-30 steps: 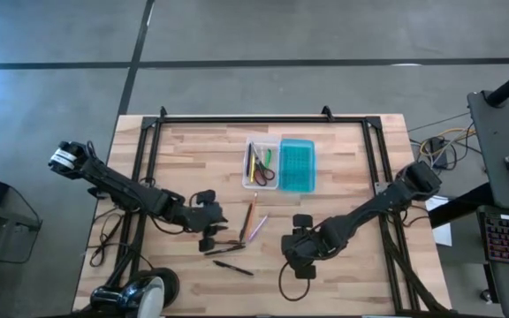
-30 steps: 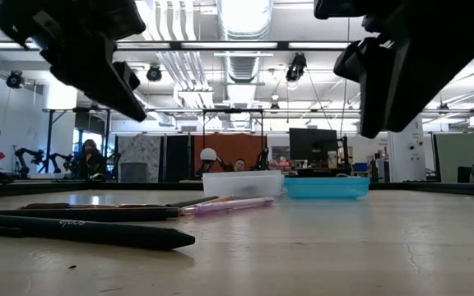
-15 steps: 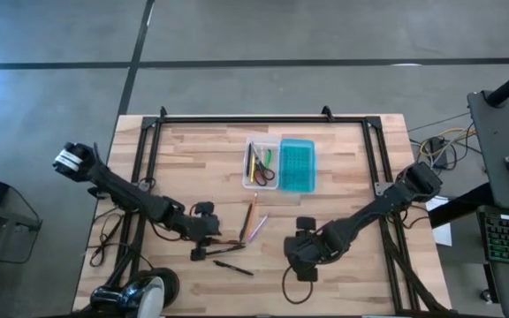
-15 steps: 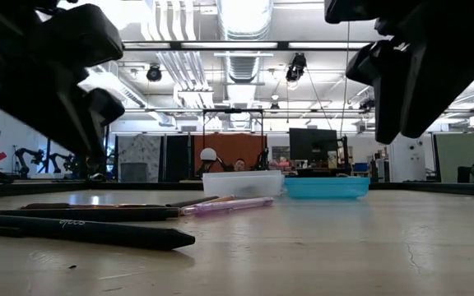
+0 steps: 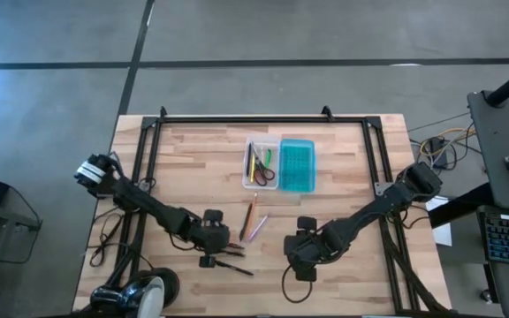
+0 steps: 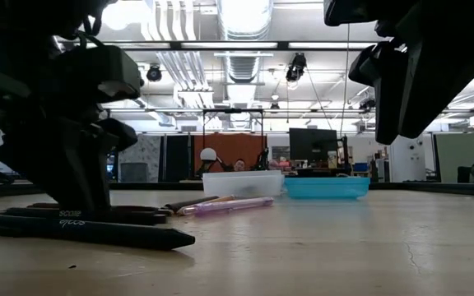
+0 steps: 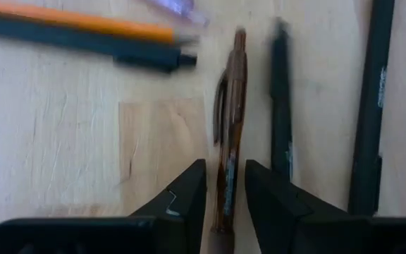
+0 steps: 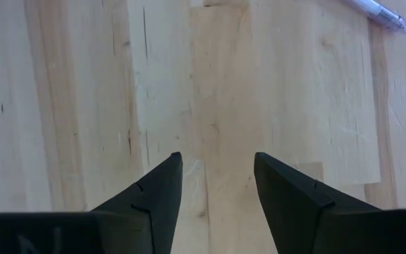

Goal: Pick & place school supplies into a supply box
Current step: Put the brown pen into the supply box

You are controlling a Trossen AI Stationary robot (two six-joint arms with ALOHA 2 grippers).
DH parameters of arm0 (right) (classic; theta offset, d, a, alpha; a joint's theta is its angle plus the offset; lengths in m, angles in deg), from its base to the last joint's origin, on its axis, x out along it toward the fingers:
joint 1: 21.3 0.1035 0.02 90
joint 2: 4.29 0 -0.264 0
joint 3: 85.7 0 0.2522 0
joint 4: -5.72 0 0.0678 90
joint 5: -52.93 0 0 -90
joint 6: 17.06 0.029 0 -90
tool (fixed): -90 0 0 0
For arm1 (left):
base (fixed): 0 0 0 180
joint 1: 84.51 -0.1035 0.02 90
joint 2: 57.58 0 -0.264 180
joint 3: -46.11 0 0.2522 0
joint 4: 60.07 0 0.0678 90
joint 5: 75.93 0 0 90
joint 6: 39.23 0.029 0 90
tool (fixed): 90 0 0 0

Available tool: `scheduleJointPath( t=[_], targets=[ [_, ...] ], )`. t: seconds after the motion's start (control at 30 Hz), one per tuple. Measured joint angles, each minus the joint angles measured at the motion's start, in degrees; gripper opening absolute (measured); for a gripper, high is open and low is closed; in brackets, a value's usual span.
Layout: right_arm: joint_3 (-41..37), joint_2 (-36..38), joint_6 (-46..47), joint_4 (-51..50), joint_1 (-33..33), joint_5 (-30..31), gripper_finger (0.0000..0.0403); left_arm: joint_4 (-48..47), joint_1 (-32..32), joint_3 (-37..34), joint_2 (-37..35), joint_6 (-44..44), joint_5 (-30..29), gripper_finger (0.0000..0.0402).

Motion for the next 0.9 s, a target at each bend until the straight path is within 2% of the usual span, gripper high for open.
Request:
scheduleJointPath(
  t=[0.27,0.37,0.47,0.6,0.7,0.8,0.9],
  targets=[
    [0.0,0.0,0.17,0.04,0.0,0.0,0.0166,-1.47,-0.28,0.69,0.95,-0.59,-0.63,0.0079],
    [0.0,0.0,0.17,-0.01,0.0,0.02,0.0166,-2.52,-0.42,0.65,1.12,0.14,-0.82,0.0058],
    [0.0,0.0,1.0,-0.11,0.0,0.02,0.0166,-2.89,-0.55,0.65,1.4,1.4,-1.17,0.002],
    [0.04,0.16,5.3,-0.81,0.22,0.41,0.0166,-2.78,-1.29,0.55,1.39,-0.72,-0.79,0.0012],
    [0.33,0.98,9.6,-1.26,1.16,5.39,0.0166,-2.22,-2.16,0.65,0.66,-5.25,-0.74,0.0012],
    [0.7,2.97,16.45,-4.29,2.59,13.95,0.0166,-1.51,-3.54,0.81,-1.03,-10.59,-1.9,0.0011],
    [0.73,5.53,27.01,-9.89,4.11,22.97,0.0166,1.4,-5.46,1.56,-5.66,-16.01,-2.8,0.0009]
  ],
)
